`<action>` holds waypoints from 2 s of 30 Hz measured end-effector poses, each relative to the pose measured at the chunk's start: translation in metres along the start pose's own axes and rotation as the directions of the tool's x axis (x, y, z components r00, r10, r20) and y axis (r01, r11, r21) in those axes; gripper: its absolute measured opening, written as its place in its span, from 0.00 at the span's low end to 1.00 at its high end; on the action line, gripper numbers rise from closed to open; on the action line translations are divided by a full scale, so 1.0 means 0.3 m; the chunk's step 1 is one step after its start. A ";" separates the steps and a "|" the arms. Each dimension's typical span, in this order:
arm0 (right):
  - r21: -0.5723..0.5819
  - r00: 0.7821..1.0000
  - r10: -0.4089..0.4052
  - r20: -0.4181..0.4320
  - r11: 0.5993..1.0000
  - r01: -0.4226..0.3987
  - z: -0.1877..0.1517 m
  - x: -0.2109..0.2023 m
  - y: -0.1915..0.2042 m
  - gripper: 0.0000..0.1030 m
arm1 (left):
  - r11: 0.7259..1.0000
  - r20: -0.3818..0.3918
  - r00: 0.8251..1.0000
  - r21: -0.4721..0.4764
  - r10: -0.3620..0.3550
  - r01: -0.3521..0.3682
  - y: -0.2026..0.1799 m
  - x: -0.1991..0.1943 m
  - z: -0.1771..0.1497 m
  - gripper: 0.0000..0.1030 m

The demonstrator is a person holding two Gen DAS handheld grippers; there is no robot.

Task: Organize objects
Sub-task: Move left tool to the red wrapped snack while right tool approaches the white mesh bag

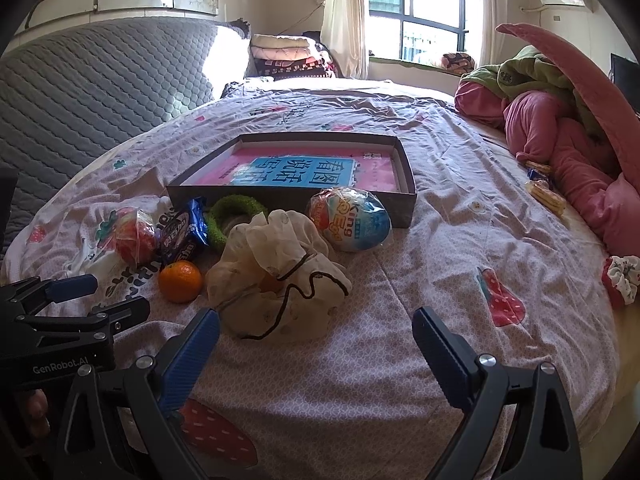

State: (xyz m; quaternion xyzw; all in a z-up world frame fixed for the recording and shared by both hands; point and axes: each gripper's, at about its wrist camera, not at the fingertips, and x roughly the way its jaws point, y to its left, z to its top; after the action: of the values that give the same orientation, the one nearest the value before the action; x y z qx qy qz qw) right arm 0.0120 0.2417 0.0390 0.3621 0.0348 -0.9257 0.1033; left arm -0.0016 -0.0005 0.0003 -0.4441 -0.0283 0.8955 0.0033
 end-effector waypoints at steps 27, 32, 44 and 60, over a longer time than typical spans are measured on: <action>0.015 1.000 0.019 -0.011 1.000 -0.019 0.018 0.021 0.003 0.95 | 0.999 -0.013 1.000 -0.037 0.004 -0.004 0.061 0.023 0.022 0.81; 0.020 1.000 0.024 -0.010 0.999 -0.024 0.027 0.029 0.007 0.95 | 0.998 -0.014 1.000 -0.059 0.015 -0.016 0.091 0.032 0.035 0.81; 0.033 1.000 0.020 -0.018 0.999 -0.020 0.046 0.059 0.011 0.95 | 0.996 -0.008 0.999 -0.078 0.033 -0.033 0.103 0.053 0.068 0.81; 0.074 0.999 0.023 -0.034 0.997 -0.020 0.079 0.121 0.007 0.95 | 0.990 -0.015 0.997 -0.118 0.071 -0.072 0.095 0.119 0.142 0.81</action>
State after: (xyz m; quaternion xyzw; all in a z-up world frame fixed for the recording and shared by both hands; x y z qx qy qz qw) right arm -0.0294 0.2304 0.0319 0.3820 -0.0016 -0.9188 0.0991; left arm -0.0566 -0.0300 -0.0038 -0.4492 -0.0654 0.8894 -0.0551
